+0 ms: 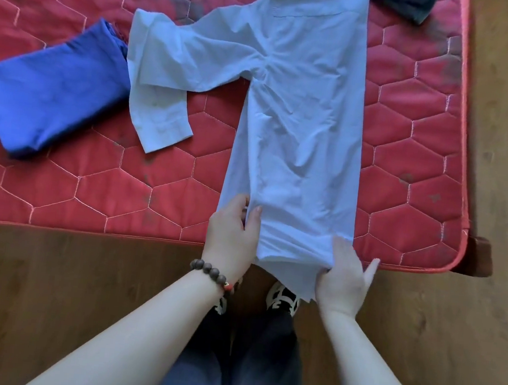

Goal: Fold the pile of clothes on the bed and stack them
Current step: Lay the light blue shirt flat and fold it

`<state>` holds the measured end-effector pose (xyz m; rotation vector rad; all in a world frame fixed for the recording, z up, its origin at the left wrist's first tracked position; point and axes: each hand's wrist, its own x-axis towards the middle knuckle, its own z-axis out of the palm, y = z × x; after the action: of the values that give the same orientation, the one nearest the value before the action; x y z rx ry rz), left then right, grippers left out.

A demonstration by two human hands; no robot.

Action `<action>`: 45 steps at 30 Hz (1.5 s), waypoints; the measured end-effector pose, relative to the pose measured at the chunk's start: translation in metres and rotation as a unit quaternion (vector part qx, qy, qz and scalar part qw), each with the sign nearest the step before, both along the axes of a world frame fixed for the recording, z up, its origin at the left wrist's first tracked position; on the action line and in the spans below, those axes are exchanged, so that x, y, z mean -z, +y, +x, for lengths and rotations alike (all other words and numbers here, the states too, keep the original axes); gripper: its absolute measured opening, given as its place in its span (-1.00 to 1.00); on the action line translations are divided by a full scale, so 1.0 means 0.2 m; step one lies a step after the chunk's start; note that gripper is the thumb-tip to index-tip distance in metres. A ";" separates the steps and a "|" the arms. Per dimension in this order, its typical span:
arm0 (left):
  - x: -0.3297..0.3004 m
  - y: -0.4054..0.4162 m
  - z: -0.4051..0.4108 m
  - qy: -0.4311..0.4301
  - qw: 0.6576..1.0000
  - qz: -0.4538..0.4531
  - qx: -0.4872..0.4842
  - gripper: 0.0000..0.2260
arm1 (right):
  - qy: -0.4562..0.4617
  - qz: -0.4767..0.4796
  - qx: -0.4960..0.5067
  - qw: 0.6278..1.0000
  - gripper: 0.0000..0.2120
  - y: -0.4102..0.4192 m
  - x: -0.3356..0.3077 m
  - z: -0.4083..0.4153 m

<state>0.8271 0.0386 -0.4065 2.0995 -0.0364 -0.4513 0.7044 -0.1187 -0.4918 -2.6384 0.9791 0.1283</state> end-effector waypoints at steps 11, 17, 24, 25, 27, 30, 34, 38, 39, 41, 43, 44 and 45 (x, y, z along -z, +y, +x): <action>0.21 0.17 -0.04 0.129 0.984 0.113 -0.047 -0.84 | 0.068 0.011 -0.130 0.989 -0.14 0.00 -0.05 -0.17; 0.27 0.18 -0.07 0.195 0.976 0.061 -0.076 -0.82 | 0.061 0.040 -0.082 0.994 -0.17 0.06 0.00 -0.20; 0.28 0.23 -0.10 0.191 0.947 0.257 0.006 -0.58 | 0.124 0.091 -0.158 0.975 -0.45 0.04 0.00 -0.35; 0.28 0.23 -0.10 0.151 0.937 0.313 0.026 -0.55 | 0.092 0.079 -0.155 0.981 -0.47 0.04 0.00 -0.34; 0.29 0.17 -0.07 0.061 0.931 0.354 0.056 -0.56 | 0.021 0.057 -0.141 0.988 -0.46 0.03 0.01 -0.26; 0.35 0.04 0.00 -0.040 0.934 0.328 0.136 -0.57 | -0.047 0.025 -0.145 0.988 -0.42 0.01 0.03 -0.01; 0.52 -0.16 0.14 -0.148 0.902 0.294 0.281 -0.49 | -0.052 0.001 -0.233 0.971 -0.42 -0.02 0.17 0.36; 0.68 -0.20 0.27 -0.126 0.852 0.370 0.349 -0.44 | 0.003 -0.056 -0.304 0.951 -0.47 -0.10 0.32 0.49; 0.71 -0.18 0.28 -0.138 0.842 0.384 0.353 -0.42 | 0.025 -0.071 -0.294 0.953 -0.43 -0.14 0.35 0.46; 0.73 -0.16 0.29 -0.146 0.830 0.398 0.362 -0.43 | 0.065 -0.079 -0.220 0.970 -0.40 -0.22 0.37 0.38; 0.73 -0.16 0.28 -0.132 0.825 0.408 0.369 -0.43 | 0.067 -0.085 -0.136 0.985 -0.40 -0.27 0.36 0.29; 0.72 -0.16 0.28 -0.130 0.826 0.407 0.368 -0.43 | 0.076 -0.087 -0.111 0.987 -0.39 -0.27 0.35 0.25; 0.72 -0.17 0.27 -0.135 0.831 0.402 0.361 -0.43 | 0.084 -0.088 -0.096 0.988 -0.38 -0.27 0.32 0.23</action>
<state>0.8816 0.0037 -0.5496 2.9391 -0.9942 -0.6860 0.7511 -0.1727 -0.5567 -2.9218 0.8165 0.3278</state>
